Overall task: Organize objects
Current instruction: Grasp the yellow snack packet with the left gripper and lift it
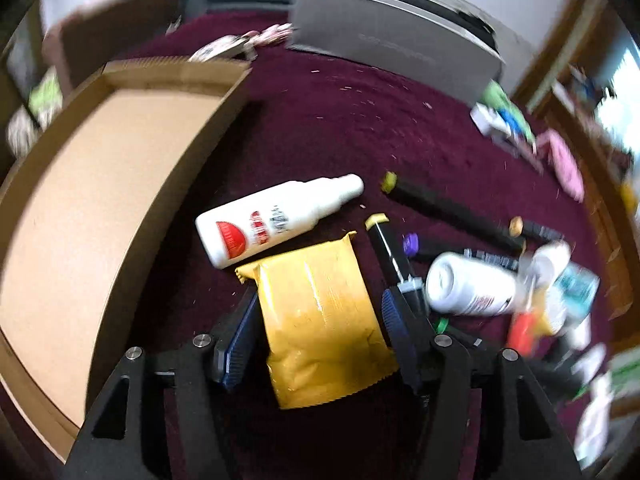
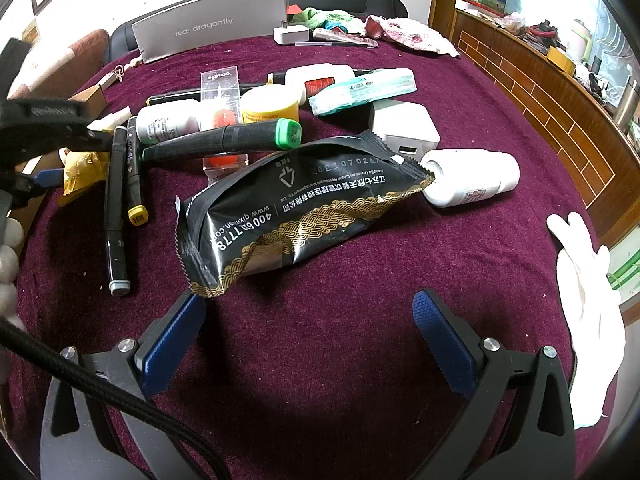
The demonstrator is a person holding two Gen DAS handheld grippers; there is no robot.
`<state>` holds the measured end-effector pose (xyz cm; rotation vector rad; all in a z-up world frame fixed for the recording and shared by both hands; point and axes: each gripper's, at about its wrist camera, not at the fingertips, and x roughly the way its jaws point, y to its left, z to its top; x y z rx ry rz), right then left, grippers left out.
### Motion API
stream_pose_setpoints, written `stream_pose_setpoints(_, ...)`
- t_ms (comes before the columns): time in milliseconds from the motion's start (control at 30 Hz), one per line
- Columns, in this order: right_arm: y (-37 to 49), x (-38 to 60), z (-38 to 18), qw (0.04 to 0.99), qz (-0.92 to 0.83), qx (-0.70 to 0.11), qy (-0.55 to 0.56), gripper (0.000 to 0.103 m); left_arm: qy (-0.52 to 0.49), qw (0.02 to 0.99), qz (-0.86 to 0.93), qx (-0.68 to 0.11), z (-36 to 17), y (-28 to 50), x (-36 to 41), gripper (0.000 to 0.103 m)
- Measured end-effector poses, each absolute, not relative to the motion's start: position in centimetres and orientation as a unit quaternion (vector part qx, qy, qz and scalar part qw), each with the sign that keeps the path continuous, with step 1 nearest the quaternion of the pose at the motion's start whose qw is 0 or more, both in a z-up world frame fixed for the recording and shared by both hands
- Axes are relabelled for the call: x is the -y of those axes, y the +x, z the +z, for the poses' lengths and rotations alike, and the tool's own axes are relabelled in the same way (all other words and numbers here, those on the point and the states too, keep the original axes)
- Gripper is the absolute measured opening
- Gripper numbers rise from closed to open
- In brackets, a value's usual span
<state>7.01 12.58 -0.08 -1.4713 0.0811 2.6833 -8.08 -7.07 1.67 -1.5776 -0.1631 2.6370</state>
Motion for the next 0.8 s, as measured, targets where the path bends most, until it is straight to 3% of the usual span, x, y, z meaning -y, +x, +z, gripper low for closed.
stream_pose_setpoints(67,7.0,-12.6,-0.1,0.040,0.876,-0.026,-0.480,0.103,-0.504,0.049,0.862,0.032,1.7,-7.6,6.8,0.039)
stream_pose_setpoints(367,7.1,-12.6,-0.1,0.040,0.876,-0.025,-0.480,0.103,-0.479,0.142,0.861,0.093,5.7,-2.6,10.2,0.038)
stream_pose_setpoints(800,6.9,-12.5,-0.1,0.035,0.873,-0.019,-0.486,0.103,-0.362,0.142,0.921,-0.019,10.6,6.1,10.8,0.039)
